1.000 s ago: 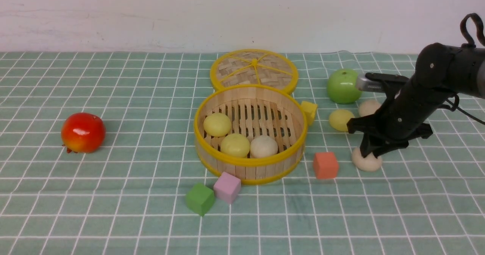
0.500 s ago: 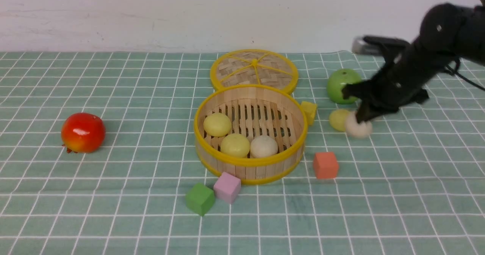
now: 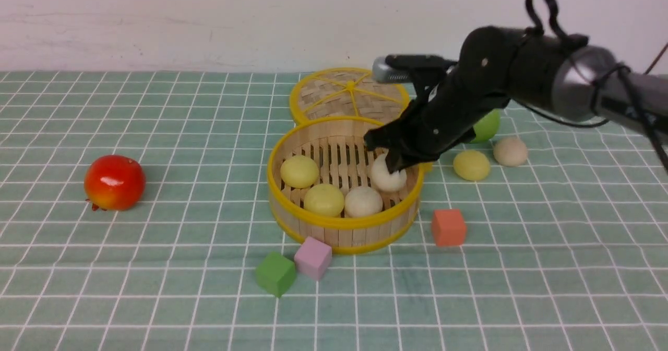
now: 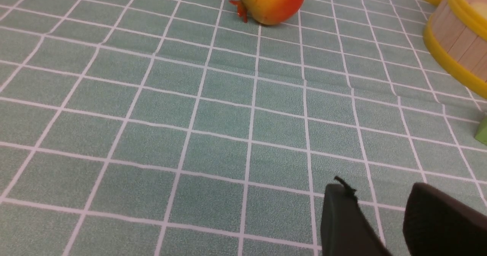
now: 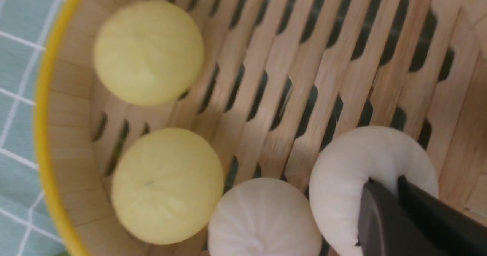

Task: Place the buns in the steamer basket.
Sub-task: Use the right arm to put the steamed stuffed bun into the steamer, then use the right arm to grab a steamed stuffed bun

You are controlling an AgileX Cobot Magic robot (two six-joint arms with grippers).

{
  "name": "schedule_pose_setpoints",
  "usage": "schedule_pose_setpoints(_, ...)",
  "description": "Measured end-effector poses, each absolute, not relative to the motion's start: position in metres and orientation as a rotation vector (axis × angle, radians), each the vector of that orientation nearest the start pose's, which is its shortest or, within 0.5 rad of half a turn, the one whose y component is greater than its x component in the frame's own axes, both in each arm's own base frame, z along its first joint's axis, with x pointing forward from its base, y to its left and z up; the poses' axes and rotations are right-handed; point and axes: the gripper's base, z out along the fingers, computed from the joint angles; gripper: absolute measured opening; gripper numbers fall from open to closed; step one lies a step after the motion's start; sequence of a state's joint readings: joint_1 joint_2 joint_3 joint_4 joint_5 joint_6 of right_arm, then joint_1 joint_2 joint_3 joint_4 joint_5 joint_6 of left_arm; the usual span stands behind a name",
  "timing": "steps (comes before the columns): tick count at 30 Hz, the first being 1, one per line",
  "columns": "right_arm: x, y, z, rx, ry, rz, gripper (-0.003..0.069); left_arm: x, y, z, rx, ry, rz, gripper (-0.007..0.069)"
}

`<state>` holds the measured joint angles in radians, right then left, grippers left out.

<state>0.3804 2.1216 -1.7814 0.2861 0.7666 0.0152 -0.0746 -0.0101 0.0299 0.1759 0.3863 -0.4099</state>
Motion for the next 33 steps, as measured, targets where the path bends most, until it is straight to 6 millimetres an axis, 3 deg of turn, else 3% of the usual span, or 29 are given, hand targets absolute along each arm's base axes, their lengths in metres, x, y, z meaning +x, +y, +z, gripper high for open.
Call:
schedule_pose_setpoints(7,0.439,0.192,0.219,-0.227,2.627,0.453,0.0094,0.053,0.002,0.169,-0.207,1.875,-0.158,0.0238)
schedule_pose_setpoints(10,0.438,0.192,0.224,-0.218,2.647,0.450,0.0237,0.053,0.002,0.169,-0.207,1.875,-0.158,0.0238)
schedule_pose_setpoints(15,0.443,0.183,0.258,-0.229,2.605,0.428,0.0458,0.053,0.002,0.169,-0.206,1.875,-0.157,0.0238)
schedule_pose_setpoints(18,0.450,0.167,0.273,-0.206,2.562,0.387,0.0505,0.053,0.002,0.169,-0.206,1.875,-0.157,0.0238)
schedule_pose_setpoints(19,0.456,0.150,0.279,-0.177,2.541,0.345,0.0521,0.053,0.002,0.169,-0.206,1.875,-0.157,0.0238)
schedule_pose_setpoints(24,0.471,0.111,0.264,-0.089,2.572,0.264,0.0516,0.053,0.002,0.169,-0.206,1.875,-0.157,0.0238)
schedule_pose_setpoints(25,0.471,0.111,0.264,-0.089,2.572,0.264,0.0516,0.053,0.002,0.169,-0.206,1.875,-0.157,0.0238)
schedule_pose_setpoints(28,0.482,0.090,0.243,-0.019,2.607,0.252,0.0447,0.053,0.002,0.169,-0.206,1.875,-0.157,0.0238)
schedule_pose_setpoints(33,0.491,0.076,0.226,0.060,2.616,0.286,0.0316,0.053,0.002,0.169,-0.206,1.875,-0.157,0.0238)
